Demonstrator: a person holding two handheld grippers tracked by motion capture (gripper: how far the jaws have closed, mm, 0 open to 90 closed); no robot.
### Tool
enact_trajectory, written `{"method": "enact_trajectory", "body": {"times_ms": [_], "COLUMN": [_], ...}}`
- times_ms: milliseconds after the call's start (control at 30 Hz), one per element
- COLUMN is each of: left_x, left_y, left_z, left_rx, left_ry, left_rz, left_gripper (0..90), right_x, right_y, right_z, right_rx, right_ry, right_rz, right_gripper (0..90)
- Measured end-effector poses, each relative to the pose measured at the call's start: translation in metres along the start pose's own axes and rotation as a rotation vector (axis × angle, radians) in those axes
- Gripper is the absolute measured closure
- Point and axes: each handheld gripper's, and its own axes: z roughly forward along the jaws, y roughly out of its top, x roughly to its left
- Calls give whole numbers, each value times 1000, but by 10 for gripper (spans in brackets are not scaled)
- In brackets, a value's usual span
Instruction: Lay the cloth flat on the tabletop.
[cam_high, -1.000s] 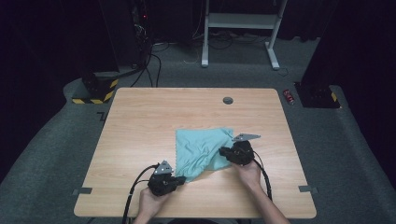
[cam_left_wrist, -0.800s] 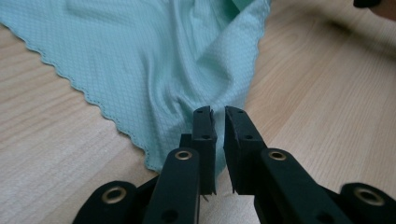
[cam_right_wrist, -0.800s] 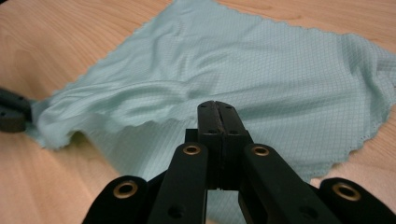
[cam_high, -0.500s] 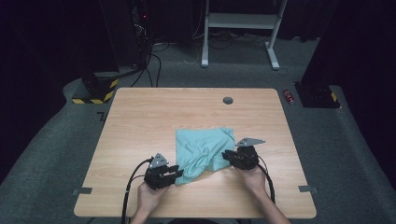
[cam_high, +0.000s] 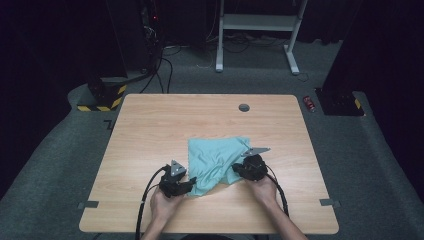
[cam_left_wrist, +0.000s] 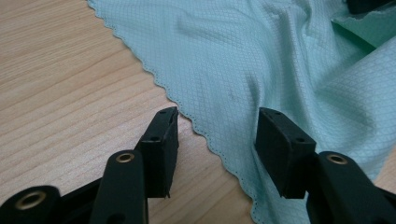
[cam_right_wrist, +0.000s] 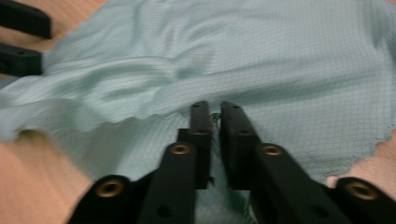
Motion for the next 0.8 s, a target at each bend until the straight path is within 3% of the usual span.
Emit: {"method": "enact_trajectory", "body": {"times_ms": [100,333,433,667,700,733,800], "left_x": [-1,0,0,1,1,1,3], "left_y": [-6,-7,-7,-7,-8,-8,-9], "left_z": [0,-1,-1,-2,-2,-3,-5], "left_rx": [-36,-37,-38,-39,-39,-40,-35], "left_ry": [7,17,12,9,4,3,-5], "left_rz": [2,1,-5,-5,-12,-19,-29], "left_gripper": [474,442,433,432,432,435,437], "right_x": [6,14,19,29,30,29,29], "right_y": [-4,-21,-39,-70,-73,-78,-79], "right_z": [-10,-37,-53,-59,-60,-64,-66], "right_rx": [-19,-62,-76,-70,-69,-79,-86], "right_ry": [6,-2,11,26,31,42,42], "right_rz": [-33,-52,-59,-75,-73,-63,-55], "right_gripper": [898,898,894,885,862,778,762]}}
